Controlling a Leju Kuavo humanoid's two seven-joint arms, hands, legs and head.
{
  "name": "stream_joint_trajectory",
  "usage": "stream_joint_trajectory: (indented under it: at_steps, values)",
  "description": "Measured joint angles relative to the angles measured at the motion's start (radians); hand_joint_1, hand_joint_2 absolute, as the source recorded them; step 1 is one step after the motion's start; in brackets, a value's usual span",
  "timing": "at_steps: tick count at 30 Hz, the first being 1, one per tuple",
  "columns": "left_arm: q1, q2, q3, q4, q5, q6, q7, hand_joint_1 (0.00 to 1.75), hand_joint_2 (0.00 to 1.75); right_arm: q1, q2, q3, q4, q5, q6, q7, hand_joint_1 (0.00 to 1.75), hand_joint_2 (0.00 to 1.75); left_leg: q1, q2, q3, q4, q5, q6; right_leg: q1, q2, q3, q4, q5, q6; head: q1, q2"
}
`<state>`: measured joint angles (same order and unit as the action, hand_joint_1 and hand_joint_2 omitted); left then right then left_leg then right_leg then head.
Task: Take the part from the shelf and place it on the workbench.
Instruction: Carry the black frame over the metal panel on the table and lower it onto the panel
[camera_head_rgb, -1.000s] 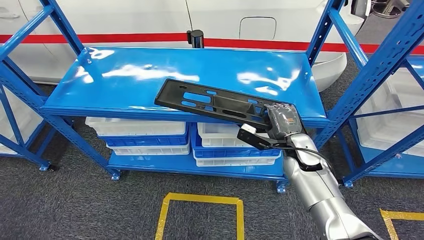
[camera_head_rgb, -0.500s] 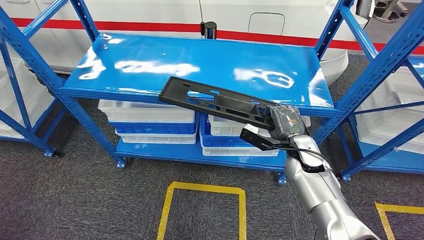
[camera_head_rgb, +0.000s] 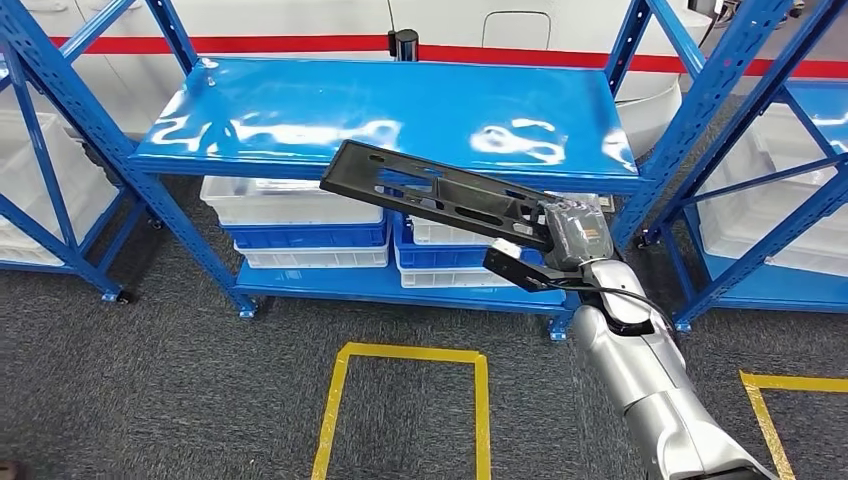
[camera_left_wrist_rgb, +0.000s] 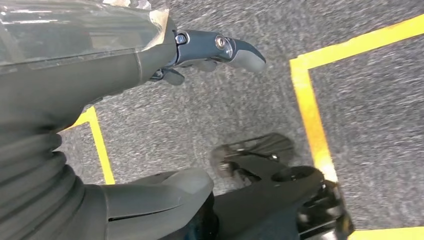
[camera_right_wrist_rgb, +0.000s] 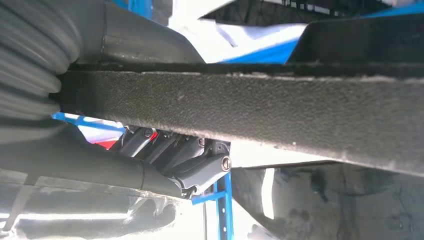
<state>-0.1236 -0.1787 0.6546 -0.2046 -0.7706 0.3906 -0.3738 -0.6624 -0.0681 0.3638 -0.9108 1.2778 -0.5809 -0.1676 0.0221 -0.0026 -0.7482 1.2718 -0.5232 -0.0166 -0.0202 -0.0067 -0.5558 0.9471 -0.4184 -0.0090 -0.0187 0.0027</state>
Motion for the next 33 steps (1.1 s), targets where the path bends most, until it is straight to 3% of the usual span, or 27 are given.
stream_joint_trajectory:
  at_steps: [1,3,5,6,8,9,11,13,14,15,16,17,18,20,21,22,24,25,26,28,29,30,31,33]
  values:
    - [0.0,0.0,0.0,0.0,-0.001,0.0,0.0,0.0,1.75,0.0,0.0,-0.001,0.002,0.0,0.0,0.0,1.75,1.75,0.005,0.0,0.023,-0.007,0.021,-0.004,-0.002,0.0,-0.016,0.004,0.009,0.004,0.0,0.0]
    - [-0.001,0.0,0.0,-0.001,0.0,0.0,0.001,0.0,1.75,0.0,-0.001,-0.003,0.004,0.0,-0.001,-0.001,1.75,1.75,0.011,0.0,0.123,-0.119,0.056,-0.007,-0.004,0.001,-0.045,0.014,0.026,0.016,-0.001,0.0]
    - [-0.003,0.001,0.0,-0.002,0.002,0.0,0.001,0.0,1.75,-0.002,-0.002,-0.006,0.004,-0.001,-0.001,-0.002,1.75,1.75,0.008,-0.003,0.215,-0.247,0.048,-0.001,-0.003,0.001,-0.062,0.018,0.043,0.032,-0.001,0.0]
    - [-0.003,0.001,0.0,-0.002,0.004,0.001,0.001,0.0,1.75,-0.004,-0.002,-0.007,0.005,-0.001,-0.002,-0.003,1.75,1.75,0.004,-0.005,0.233,-0.279,0.039,0.006,-0.002,0.001,-0.065,0.017,0.051,0.04,-0.001,0.0]
    - [-0.003,0.001,0.0,-0.002,0.006,0.001,0.0,0.0,1.75,-0.007,-0.002,-0.008,0.006,-0.002,-0.002,-0.003,1.75,1.75,-0.003,-0.003,0.228,-0.291,0.049,0.028,-0.001,0.001,-0.071,0.014,0.064,0.057,0.002,0.0]
    - [-0.003,0.001,0.0,-0.002,0.006,0.001,0.0,0.0,1.75,-0.007,-0.002,-0.009,0.008,-0.002,-0.002,-0.004,1.75,1.75,-0.005,-0.001,0.221,-0.294,0.059,0.041,-0.001,0.001,-0.079,0.024,0.055,0.06,0.002,0.0]
    - [-0.003,0.0,0.0,-0.002,0.007,0.001,0.0,0.0,1.75,-0.008,-0.004,-0.011,0.01,-0.002,-0.002,-0.004,1.75,1.75,-0.006,0.004,0.199,-0.299,0.085,0.066,0.0,0.002,-0.112,0.096,-0.013,0.051,0.006,0.0]
    - [-0.003,0.0,0.0,-0.002,0.007,0.001,-0.002,0.0,1.75,-0.01,-0.004,-0.012,0.013,-0.001,-0.001,-0.004,1.75,1.75,-0.01,0.004,0.167,-0.299,0.111,0.075,-0.002,0.003,-0.154,0.237,-0.105,0.039,0.008,0.0]
    - [-0.003,0.0,0.001,-0.002,0.008,0.001,-0.002,0.0,1.75,-0.01,-0.004,-0.012,0.015,0.0,0.0,-0.004,1.75,1.75,-0.01,0.005,0.15,-0.298,0.125,0.074,-0.001,0.003,-0.164,0.3,-0.129,0.042,0.009,0.0]
    - [-0.003,-0.001,0.001,-0.002,0.008,0.001,-0.003,0.0,1.75,-0.012,-0.004,-0.012,0.017,0.003,0.001,-0.003,1.75,1.75,-0.011,0.005,0.131,-0.297,0.139,0.073,-0.001,0.004,-0.16,0.339,-0.131,0.05,0.01,0.0]
    - [-0.002,-0.001,0.001,-0.002,0.008,0.001,-0.003,0.0,1.75,-0.013,-0.003,-0.012,0.02,0.005,0.002,-0.002,1.75,1.75,-0.011,0.005,0.113,-0.296,0.153,0.071,0.0,0.004,-0.14,0.343,-0.115,0.061,0.01,0.0]
    - [-0.002,-0.002,0.001,-0.002,0.008,0.001,-0.003,0.0,1.75,-0.015,-0.003,-0.012,0.021,0.009,0.002,-0.001,1.75,1.75,-0.012,0.005,0.097,-0.295,0.166,0.069,0.0,0.004,-0.102,0.312,-0.093,0.069,0.011,0.0]
    - [-0.001,-0.002,0.001,-0.002,0.008,0.001,-0.003,0.0,1.75,-0.018,-0.002,-0.012,0.023,0.012,0.003,0.0,1.75,1.75,-0.012,0.005,0.083,-0.294,0.178,0.065,0.001,0.004,-0.046,0.248,-0.08,0.07,0.011,0.0]
    - [-0.001,-0.002,0.001,-0.002,0.008,0.001,-0.003,0.0,1.75,-0.026,0.002,-0.012,0.024,0.017,0.005,0.0,1.75,1.75,-0.016,0.005,0.065,-0.294,0.202,0.055,0.009,0.005,0.072,0.087,-0.094,0.057,0.011,0.0]
    - [-0.001,-0.002,0.001,-0.002,0.008,0.001,-0.003,0.0,1.75,-0.03,0.003,-0.012,0.024,0.018,0.006,0.0,1.75,1.75,-0.017,0.005,0.061,-0.297,0.215,0.05,0.014,0.006,0.104,0.032,-0.105,0.05,0.01,0.0]
    - [-0.001,-0.003,0.001,-0.002,0.009,0.001,-0.003,0.0,1.75,-0.032,0.005,-0.012,0.025,0.018,0.006,0.0,1.75,1.75,-0.018,0.005,0.058,-0.301,0.23,0.045,0.02,0.007,0.114,0.007,-0.11,0.045,0.01,0.0]
    - [0.002,-0.002,0.001,-0.002,0.012,0.002,-0.003,0.0,1.75,-0.035,0.009,-0.012,0.03,0.02,0.008,0.001,1.75,1.75,-0.018,0.001,0.049,-0.306,0.242,0.035,0.011,0.006,0.095,0.009,-0.092,0.034,0.008,0.0]
    - [0.004,-0.001,0.001,-0.002,0.014,0.002,-0.003,0.0,1.75,-0.036,0.011,-0.012,0.033,0.022,0.009,0.002,1.75,1.75,-0.017,0.0,0.039,-0.29,0.218,0.03,0.005,0.004,0.086,0.011,-0.081,0.024,0.006,0.0]
    - [0.005,0.0,0.002,-0.002,0.014,0.003,-0.003,0.0,1.75,-0.037,0.013,-0.012,0.036,0.024,0.009,0.003,1.75,1.75,-0.015,-0.002,0.026,-0.253,0.172,0.025,-0.002,0.002,0.073,0.011,-0.067,0.012,0.002,0.0]
    - [0.007,0.001,0.004,-0.002,0.015,0.003,-0.004,0.0,1.75,-0.041,0.015,-0.012,0.04,0.027,0.01,0.005,1.75,1.75,-0.009,-0.001,-0.002,-0.131,0.055,0.016,0.001,-0.001,0.04,0.015,-0.039,-0.005,-0.002,0.0]
    - [0.006,0.001,0.005,-0.002,0.015,0.003,-0.004,0.0,1.75,-0.043,0.015,-0.012,0.043,0.027,0.01,0.005,1.75,1.75,-0.007,-0.001,-0.01,-0.069,0.019,0.012,0.003,-0.001,0.021,0.018,-0.025,-0.008,-0.003,0.0]
    - [0.006,0.001,0.007,-0.002,0.016,0.003,-0.004,0.0,1.75,-0.046,0.016,-0.012,0.046,0.027,0.01,0.005,1.75,1.75,-0.005,-0.001,-0.008,-0.026,0.013,0.008,0.004,-0.001,0.001,0.022,-0.012,-0.007,-0.003,0.0]
    - [0.006,0.001,0.009,-0.002,0.016,0.003,-0.005,0.0,1.75,-0.05,0.015,-0.013,0.049,0.027,0.01,0.005,1.75,1.75,-0.002,-0.001,0.005,-0.007,0.029,0.006,0.005,-0.001,-0.02,0.026,0.001,-0.005,-0.004,0.0]
    - [0.006,0.002,0.011,-0.002,0.019,0.003,-0.007,0.0,1.75,-0.055,0.014,-0.014,0.056,0.027,0.01,0.004,1.75,1.75,0.004,-0.001,0.078,-0.058,0.078,0.005,0.004,0.0,-0.059,0.034,0.026,0.002,-0.005,0.0]
